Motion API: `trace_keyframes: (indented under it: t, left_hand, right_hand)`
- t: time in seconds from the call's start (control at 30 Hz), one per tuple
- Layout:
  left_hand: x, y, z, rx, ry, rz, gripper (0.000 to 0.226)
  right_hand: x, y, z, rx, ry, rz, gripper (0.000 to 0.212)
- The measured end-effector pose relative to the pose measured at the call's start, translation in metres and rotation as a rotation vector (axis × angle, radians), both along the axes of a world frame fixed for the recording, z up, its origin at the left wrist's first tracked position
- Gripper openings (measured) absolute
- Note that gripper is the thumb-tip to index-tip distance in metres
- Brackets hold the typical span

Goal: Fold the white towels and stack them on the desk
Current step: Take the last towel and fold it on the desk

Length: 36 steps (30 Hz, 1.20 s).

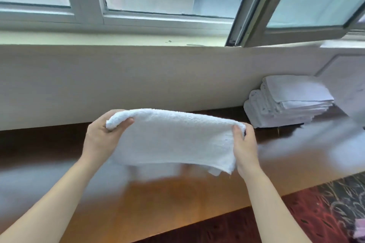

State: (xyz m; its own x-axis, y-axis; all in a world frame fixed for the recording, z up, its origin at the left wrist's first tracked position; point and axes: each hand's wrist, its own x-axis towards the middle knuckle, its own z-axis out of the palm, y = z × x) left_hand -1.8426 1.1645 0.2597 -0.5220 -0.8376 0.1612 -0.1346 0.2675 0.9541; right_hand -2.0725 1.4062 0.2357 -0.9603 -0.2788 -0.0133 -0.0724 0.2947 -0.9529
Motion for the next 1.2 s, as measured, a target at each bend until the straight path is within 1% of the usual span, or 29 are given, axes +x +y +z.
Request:
trace_keyframes:
  t: [0.13,0.2,0.27,0.4,0.47,0.53,0.63,0.73,0.8,0.9,0.97,1.03,1.13,1.2]
  left_hand:
    - [-0.069,0.084,0.021,-0.044,0.095,-0.018,0.018]
    - [-0.104,0.123,0.028,-0.013,0.147,-0.056,0.015]
    - [-0.139,0.160,0.039,0.026,0.201,-0.094,0.008]
    - [-0.194,0.208,0.068,0.106,0.261,-0.185,0.002]
    - [-0.222,0.215,0.078,0.102,0.245,-0.224,0.003]
    - [-0.252,0.216,0.082,0.102,0.215,-0.248,0.007]
    - [-0.305,0.215,0.076,0.135,0.187,-0.251,0.008]
    - [-0.359,0.213,0.060,0.207,0.145,-0.246,0.006]
    - [-0.398,0.212,0.049,0.293,0.084,-0.258,0.010]
    - [-0.451,0.218,0.043,0.383,0.017,-0.269,0.014]
    - [-0.482,0.221,0.046,0.425,0.014,-0.264,0.010]
    - [-0.507,0.223,0.047,0.430,0.005,-0.234,0.014]
    - [-0.548,0.215,0.039,0.403,-0.008,-0.162,0.015]
    - [-0.571,0.211,0.028,0.357,-0.031,-0.089,0.012]
  right_hand:
    - [-0.048,0.092,0.034,-0.106,0.054,-0.072,0.011]
    - [-0.070,0.133,0.049,-0.143,0.067,-0.143,0.009]
    - [-0.093,0.171,0.064,-0.193,0.098,-0.184,0.012]
    - [-0.139,0.225,0.088,-0.210,0.165,-0.216,0.010]
    - [-0.164,0.242,0.094,-0.154,0.205,-0.213,0.009]
    - [-0.192,0.252,0.095,-0.056,0.261,-0.209,0.011]
    - [-0.241,0.258,0.093,0.086,0.340,-0.236,0.017]
    - [-0.288,0.264,0.086,0.205,0.318,-0.249,0.019]
    - [-0.324,0.269,0.082,0.263,0.294,-0.253,0.015]
    - [-0.379,0.276,0.079,0.298,0.216,-0.281,0.009]
    - [-0.416,0.275,0.079,0.301,0.162,-0.270,0.010]
    - [-0.451,0.269,0.078,0.311,0.127,-0.246,0.007]
    - [-0.510,0.253,0.073,0.317,0.105,-0.212,0.017]
    - [-0.548,0.237,0.069,0.364,0.112,-0.188,0.022]
